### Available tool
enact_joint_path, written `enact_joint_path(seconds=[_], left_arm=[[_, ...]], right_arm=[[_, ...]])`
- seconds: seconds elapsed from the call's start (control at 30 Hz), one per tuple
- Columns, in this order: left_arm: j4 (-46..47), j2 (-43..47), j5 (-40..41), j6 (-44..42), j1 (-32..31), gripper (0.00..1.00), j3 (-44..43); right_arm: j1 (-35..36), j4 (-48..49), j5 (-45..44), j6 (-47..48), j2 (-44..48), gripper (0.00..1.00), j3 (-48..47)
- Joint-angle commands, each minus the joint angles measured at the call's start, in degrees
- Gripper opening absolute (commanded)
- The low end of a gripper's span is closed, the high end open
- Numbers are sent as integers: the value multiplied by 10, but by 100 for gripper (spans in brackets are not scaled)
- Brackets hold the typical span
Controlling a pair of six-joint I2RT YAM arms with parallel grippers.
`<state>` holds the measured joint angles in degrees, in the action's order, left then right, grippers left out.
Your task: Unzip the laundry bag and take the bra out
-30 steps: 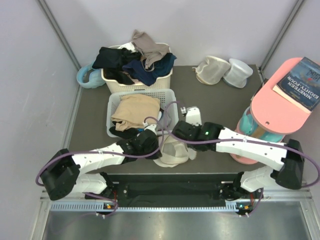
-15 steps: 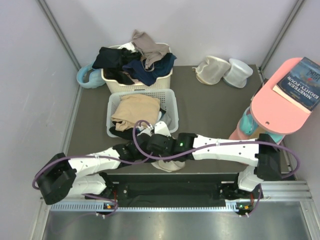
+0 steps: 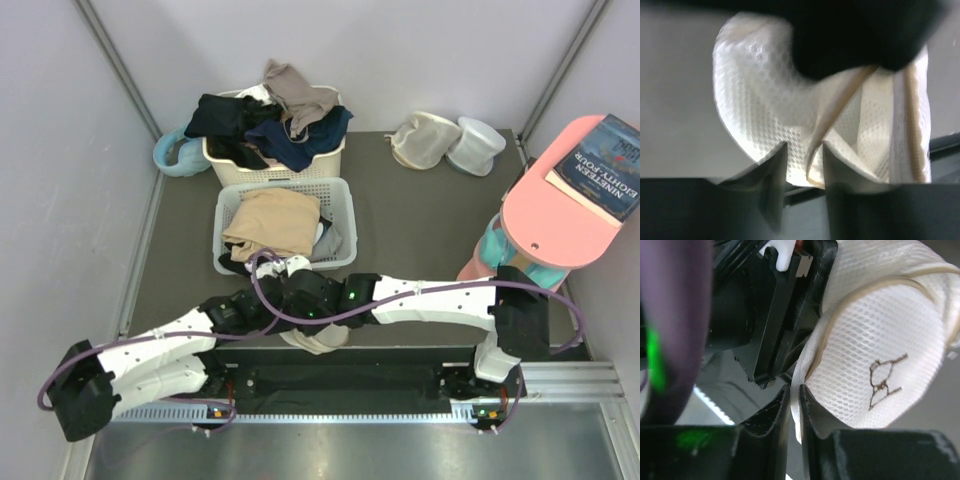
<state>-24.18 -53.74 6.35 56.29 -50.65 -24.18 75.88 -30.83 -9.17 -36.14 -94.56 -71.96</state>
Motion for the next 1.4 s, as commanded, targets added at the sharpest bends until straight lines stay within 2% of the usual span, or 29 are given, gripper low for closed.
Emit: enact_joint_path(seconds=[0.0,0.07,0.2,0.27,0.3,0.37,0.4,0.5,0.57,0.6,0.7,0.83,0.93,1.0,1.03,1.07,1.1,1.13,1.2,1.23,1.27,1.3,1.37], left_arm=[[-71,82,51,46,-16,48,-33],[-109,123,72,61,-16,57,-42],[-188,180,103,87,-16,62,-66],[-212,200,116,105,-16,64,-80],[-224,204,121,109,-16,72,-86],[-251,209,137,109,-16,83,-103],[-253,209,141,104,-16,89,-110],[-256,199,160,84,-16,99,-130],[-251,188,174,66,-16,99,-145],[-244,184,178,57,-16,99,-149],[-213,170,204,19,-16,99,-167],[-163,132,238,-50,-9,99,-201],[-123,82,187,-124,43,99,-239],[-83,44,121,-158,141,99,-262],[-75,33,53,-184,180,99,-270],[-68,25,29,-195,252,99,-290],[-67,11,9,-216,285,99,-302],[-72,6,-21,-225,349,99,-332],[-87,-7,-60,-242,416,99,-360],[-102,-8,-93,-254,479,99,-372],[-111,-8,-135,-260,503,99,-390],[-120,-6,-140,-265,527,99,-397],[-149,-1,-106,-276,529,99,-414]], right_arm=[[-27,82,34,-2,-32,15,18],[-30,89,37,0,-37,18,20],[-37,104,51,-1,-35,30,24],[-39,113,52,-2,-27,40,29],[-40,117,53,1,-24,48,30],[-41,122,52,3,-11,59,33],[-40,124,50,6,-5,69,36],[-42,133,42,9,25,85,51],[-43,136,36,9,55,90,66],[-44,137,27,8,67,98,73],[-51,141,0,-1,118,100,109],[-104,153,-16,-18,197,100,179],[-160,142,-24,-19,271,100,228],[-191,117,-29,-9,328,100,248],[-221,107,-30,-2,344,100,250],[-237,86,-32,9,378,100,252],[-251,76,-36,19,393,100,251],[-277,54,-39,23,417,100,242],[-297,32,-48,41,438,100,230],[-314,11,-52,46,445,100,222],[-320,3,-55,53,460,100,207],[-325,-4,-61,56,467,100,199],[-334,-19,-74,62,483,100,182]])
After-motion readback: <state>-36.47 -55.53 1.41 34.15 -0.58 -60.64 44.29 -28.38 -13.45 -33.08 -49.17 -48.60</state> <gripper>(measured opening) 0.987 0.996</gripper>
